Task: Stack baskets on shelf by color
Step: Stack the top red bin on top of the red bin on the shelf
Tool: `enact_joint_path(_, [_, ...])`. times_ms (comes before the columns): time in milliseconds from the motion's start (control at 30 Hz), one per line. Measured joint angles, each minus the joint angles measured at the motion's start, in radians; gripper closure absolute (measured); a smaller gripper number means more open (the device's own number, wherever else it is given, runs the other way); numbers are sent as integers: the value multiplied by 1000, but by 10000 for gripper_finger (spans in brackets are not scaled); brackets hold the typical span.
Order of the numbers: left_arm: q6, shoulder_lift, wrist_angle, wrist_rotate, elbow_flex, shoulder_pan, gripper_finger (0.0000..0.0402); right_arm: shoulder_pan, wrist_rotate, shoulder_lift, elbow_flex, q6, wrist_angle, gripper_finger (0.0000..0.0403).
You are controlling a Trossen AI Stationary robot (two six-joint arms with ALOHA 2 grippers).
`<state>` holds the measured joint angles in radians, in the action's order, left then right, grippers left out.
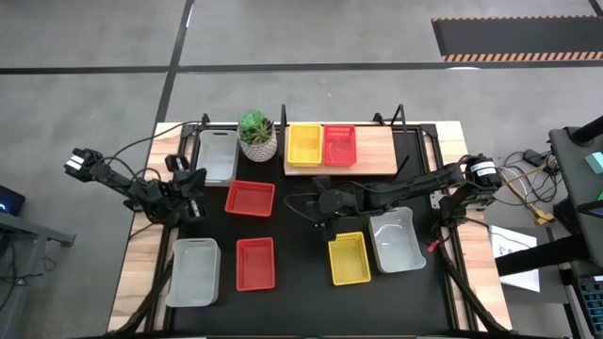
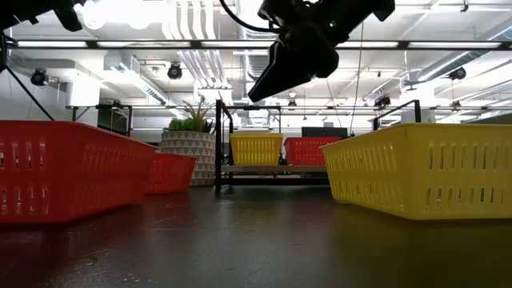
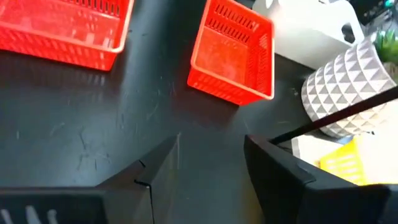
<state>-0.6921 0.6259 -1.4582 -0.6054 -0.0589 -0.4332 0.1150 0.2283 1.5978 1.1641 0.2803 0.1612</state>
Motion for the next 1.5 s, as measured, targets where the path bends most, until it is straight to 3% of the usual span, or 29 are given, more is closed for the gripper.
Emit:
enact_joint_path(600, [33,-11,1,-33,3,0,400,-4,-80,10,1,121,-62,239])
enact_joint_path(933, [34,-13,1,-33,6,0,400,-7,-88,124,132,187,-56,245])
enact_joint_path(1100, [35,-13,1,-33,8,0,400,-22,-158,154,186,201,-26,233])
enact_joint_path(1500, [35,-13,1,-32,12,0,400,-58,-160,249,277,288,-17,214])
